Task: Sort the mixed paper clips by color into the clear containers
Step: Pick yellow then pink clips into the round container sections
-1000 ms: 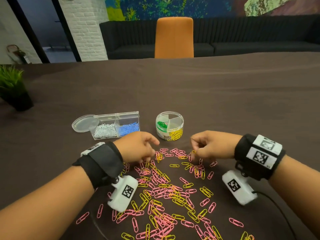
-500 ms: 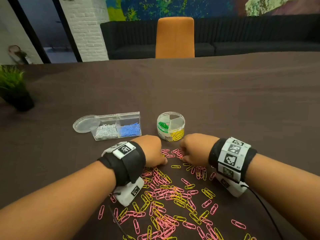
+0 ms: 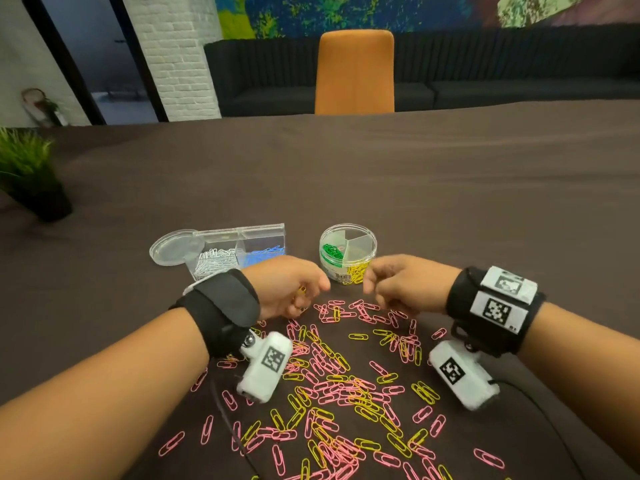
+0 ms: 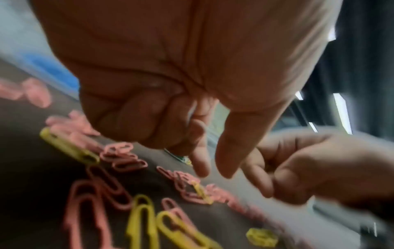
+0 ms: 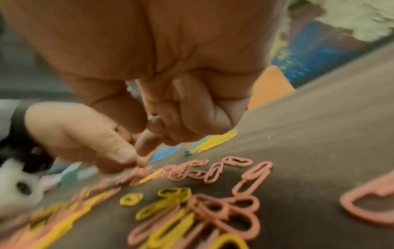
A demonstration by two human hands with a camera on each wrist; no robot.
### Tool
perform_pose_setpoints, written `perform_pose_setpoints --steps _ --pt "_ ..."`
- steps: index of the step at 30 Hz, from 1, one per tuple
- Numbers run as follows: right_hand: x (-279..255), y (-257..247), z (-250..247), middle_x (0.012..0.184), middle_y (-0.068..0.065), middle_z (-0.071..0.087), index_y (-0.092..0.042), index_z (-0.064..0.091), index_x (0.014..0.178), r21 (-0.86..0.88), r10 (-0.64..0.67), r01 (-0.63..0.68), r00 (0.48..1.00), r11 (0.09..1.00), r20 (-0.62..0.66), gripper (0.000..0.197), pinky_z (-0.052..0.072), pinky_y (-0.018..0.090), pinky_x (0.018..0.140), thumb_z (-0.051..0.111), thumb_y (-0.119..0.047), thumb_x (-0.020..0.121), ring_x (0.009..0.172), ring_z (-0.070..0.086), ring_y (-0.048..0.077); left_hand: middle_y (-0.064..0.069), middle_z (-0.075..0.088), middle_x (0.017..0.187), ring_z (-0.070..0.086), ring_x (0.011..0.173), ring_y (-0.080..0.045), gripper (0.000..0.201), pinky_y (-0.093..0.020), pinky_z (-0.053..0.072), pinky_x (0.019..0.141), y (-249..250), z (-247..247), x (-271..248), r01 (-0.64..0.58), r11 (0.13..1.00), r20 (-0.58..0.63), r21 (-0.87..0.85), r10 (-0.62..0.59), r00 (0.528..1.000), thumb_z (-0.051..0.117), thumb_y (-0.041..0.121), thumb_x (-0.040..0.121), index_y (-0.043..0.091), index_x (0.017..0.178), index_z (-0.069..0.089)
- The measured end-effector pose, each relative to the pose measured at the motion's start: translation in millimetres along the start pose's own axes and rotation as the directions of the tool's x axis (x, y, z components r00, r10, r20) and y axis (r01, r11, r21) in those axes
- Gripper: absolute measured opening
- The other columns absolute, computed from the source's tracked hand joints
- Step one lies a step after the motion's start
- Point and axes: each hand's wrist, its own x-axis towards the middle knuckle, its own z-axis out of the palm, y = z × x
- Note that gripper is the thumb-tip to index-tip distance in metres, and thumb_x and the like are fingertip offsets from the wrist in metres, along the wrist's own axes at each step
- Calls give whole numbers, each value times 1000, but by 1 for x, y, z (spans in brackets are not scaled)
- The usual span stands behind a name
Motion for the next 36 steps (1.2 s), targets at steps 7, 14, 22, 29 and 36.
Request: perform_pose_setpoints --steps 7,14,22,29,36 --pt "1 -22 36 99 1 66 -18 66 105 -787 9 108 990 607 142 23 50 31 78 56 -36 95 91 61 20 -1 56 67 61 71 -22 46 -30 48 63 8 31 25 19 329 -91 944 206 974 61 56 88 16 67 57" --pt "4 -24 4 83 -3 61 -23 58 85 -687 -115 153 988 710 101 3 50 31 72 58 -24 88 79 58 21 -9 65 78 61 75 -24 23 -34 56 73 9 21 25 -4 479 -88 878 170 982 57 24 90 10 74 65" --pt "59 -42 -47 92 -5 62 -27 60 90 -851 -208 55 976 522 -65 13 53 34 81 53 -17 86 91 60 24 0 63 72 54 61 -13 20 -20 43 56 21 4 18 -120 743 -131 659 270 954 63 28 91 10 83 68" --pt "52 -43 -56 103 -14 66 -38 65 119 -803 -276 97 957 587 -86 44 50 31 90 55 -11 86 98 61 15 -1 72 90 64 86 -19 12 -29 51 77 56 1 36 -198 713 -232 672 457 859 59 20 88 14 90 69" --pt "5 -9 -63 111 -13 65 -34 64 117 -697 -258 19 936 717 -240 35 50 31 90 57 -17 88 97 61 10 3 65 87 59 86 -18 12 -29 49 78 79 27 63 -201 601 -109 773 439 892 55 13 87 17 92 65"
